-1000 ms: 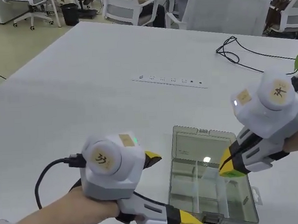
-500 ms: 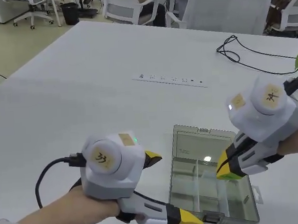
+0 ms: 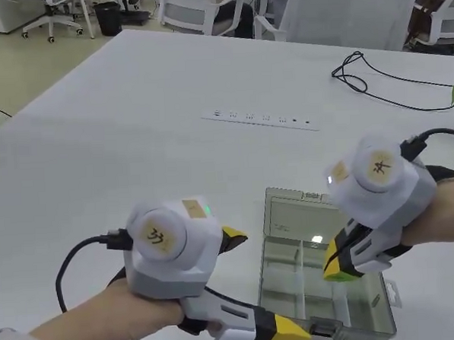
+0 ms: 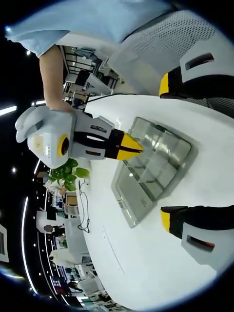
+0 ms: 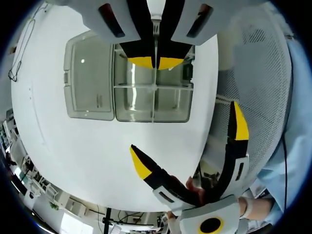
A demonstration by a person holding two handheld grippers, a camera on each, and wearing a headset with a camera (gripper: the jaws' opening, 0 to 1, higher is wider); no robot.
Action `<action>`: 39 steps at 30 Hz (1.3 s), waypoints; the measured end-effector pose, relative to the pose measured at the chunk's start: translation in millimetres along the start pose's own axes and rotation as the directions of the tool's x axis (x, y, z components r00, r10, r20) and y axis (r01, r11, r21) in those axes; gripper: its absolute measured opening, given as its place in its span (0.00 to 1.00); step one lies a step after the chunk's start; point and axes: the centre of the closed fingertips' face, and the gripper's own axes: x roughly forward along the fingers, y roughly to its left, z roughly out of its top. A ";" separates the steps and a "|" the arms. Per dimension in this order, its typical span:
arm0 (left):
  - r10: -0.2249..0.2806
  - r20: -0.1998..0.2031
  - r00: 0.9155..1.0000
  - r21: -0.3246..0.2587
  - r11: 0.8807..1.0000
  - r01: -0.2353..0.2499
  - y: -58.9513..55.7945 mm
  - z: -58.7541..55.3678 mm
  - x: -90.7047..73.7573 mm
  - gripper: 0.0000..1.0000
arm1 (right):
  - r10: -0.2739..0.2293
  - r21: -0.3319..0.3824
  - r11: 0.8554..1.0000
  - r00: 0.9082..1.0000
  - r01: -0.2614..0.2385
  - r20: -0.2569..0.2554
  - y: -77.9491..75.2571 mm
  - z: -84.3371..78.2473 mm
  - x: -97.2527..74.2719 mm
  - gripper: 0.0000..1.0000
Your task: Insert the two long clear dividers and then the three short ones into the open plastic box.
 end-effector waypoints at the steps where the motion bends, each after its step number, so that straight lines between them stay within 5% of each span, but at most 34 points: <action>1: 0.000 -0.001 1.000 0.001 1.000 0.000 0.2 -0.2 -0.1 0.93 | 0.002 0.003 1.000 1.000 -0.002 -0.003 -0.1 -0.4 1.3 0.02; 32: -0.007 0.004 1.000 0.006 1.000 0.007 -1.0 2.0 -3.1 0.92 | 0.003 -0.018 1.000 0.999 -0.004 -0.036 2.3 -3.8 10.2 0.03; 39: -0.005 0.003 1.000 0.007 1.000 0.005 -0.5 3.2 -3.8 0.92 | -0.001 -0.071 0.998 1.000 0.002 0.020 5.9 4.1 5.4 0.27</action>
